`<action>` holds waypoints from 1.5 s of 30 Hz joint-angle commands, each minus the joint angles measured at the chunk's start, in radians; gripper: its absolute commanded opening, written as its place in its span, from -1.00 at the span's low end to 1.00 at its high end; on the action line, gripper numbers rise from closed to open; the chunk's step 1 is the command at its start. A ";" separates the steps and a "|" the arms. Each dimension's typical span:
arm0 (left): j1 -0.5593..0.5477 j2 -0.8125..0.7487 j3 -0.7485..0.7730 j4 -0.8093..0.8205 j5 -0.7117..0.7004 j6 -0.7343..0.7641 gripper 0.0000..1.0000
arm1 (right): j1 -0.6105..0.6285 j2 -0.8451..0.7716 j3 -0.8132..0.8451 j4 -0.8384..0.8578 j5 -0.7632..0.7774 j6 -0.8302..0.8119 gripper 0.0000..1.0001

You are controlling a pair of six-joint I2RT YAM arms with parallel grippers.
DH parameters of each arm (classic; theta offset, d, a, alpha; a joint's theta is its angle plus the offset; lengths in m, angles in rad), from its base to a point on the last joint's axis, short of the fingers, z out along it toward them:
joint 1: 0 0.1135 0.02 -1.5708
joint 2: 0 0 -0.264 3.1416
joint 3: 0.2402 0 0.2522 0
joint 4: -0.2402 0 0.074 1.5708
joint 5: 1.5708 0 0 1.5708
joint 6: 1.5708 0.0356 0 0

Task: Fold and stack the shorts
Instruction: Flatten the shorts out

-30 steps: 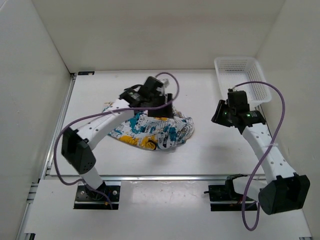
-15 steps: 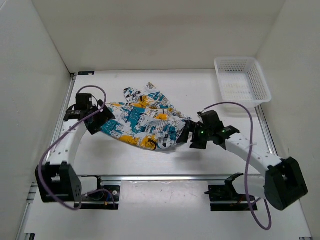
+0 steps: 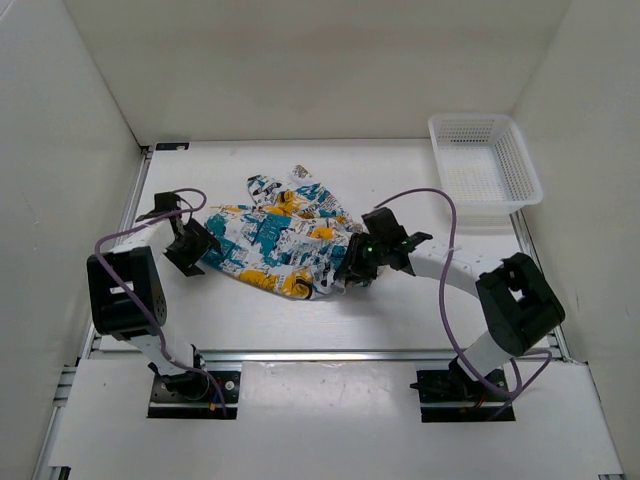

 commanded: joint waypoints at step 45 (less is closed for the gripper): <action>-0.049 -0.503 0.001 -0.208 0.225 0.201 0.76 | -0.182 -0.743 -0.035 -0.584 0.584 -0.300 0.47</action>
